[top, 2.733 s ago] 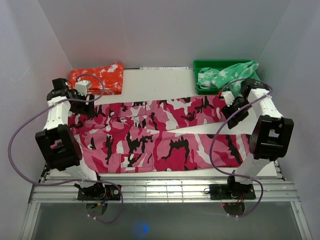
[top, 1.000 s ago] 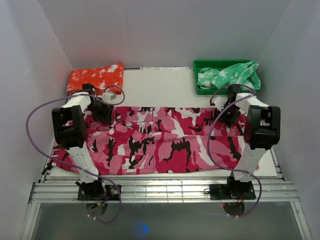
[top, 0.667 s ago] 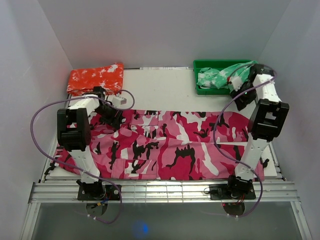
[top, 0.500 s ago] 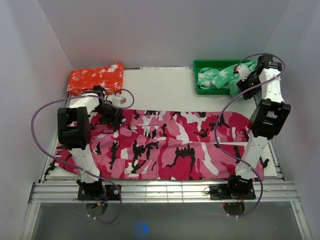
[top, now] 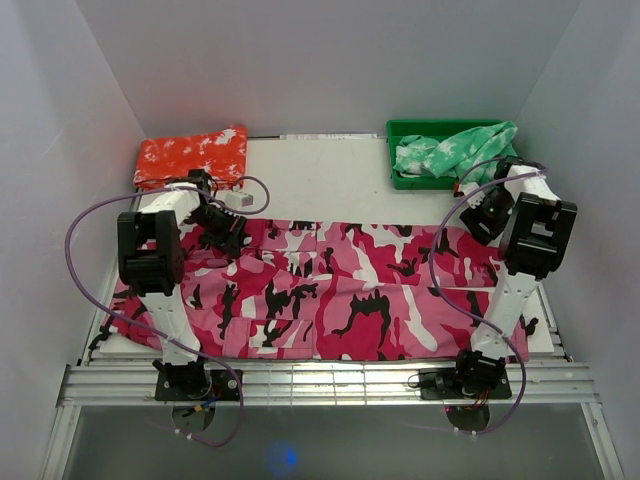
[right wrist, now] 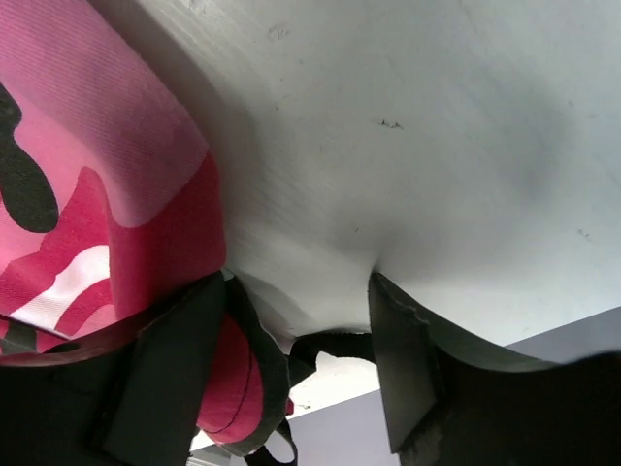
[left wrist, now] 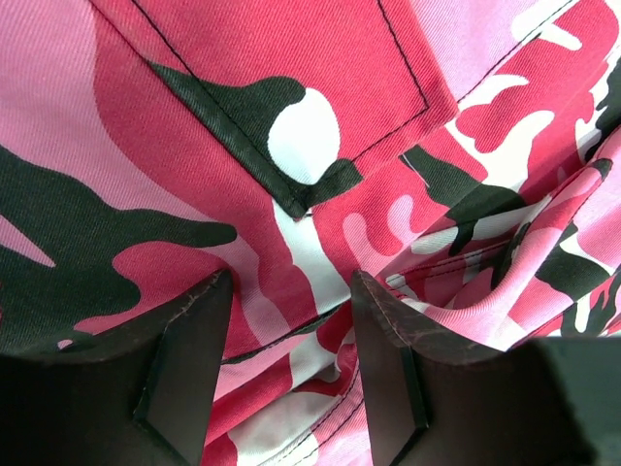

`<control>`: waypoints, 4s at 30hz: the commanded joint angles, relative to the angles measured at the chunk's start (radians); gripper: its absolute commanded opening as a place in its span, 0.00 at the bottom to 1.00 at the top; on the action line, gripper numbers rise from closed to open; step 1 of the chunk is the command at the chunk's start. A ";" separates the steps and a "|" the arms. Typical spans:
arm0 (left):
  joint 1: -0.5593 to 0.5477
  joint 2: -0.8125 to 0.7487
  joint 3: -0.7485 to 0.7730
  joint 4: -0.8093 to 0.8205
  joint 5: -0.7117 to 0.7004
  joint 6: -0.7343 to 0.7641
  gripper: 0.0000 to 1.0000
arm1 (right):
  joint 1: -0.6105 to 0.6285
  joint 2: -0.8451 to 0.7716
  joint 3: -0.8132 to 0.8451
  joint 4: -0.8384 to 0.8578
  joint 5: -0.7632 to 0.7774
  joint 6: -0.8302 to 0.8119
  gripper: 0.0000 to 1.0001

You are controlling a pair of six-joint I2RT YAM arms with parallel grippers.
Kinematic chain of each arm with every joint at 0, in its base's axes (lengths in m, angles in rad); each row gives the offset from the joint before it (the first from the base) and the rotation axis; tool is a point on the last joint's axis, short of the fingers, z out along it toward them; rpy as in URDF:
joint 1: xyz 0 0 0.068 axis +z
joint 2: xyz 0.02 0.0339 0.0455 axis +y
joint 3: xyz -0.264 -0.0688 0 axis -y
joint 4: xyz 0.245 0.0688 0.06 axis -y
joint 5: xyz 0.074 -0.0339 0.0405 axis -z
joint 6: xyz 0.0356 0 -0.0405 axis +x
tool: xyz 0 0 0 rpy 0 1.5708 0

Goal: Fold and stack the trousers
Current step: Flatten the trousers out

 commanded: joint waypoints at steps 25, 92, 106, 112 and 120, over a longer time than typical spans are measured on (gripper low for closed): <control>-0.001 0.020 0.046 0.000 -0.017 0.008 0.63 | -0.149 -0.073 -0.006 -0.156 -0.112 0.324 0.82; -0.001 -0.163 -0.214 0.097 -0.033 -0.075 0.66 | 0.501 -0.167 -0.202 0.303 -0.055 0.812 0.62; 0.024 -0.100 -0.177 0.101 -0.077 -0.119 0.65 | 0.334 -0.204 0.054 -0.018 -0.063 0.490 0.08; 0.056 -0.081 -0.145 0.095 -0.079 -0.115 0.63 | 0.172 -0.273 0.071 -0.148 -0.017 0.220 0.08; 0.059 -0.065 -0.120 0.086 -0.063 -0.110 0.62 | -0.041 -0.311 -0.078 -0.012 0.167 -0.125 0.39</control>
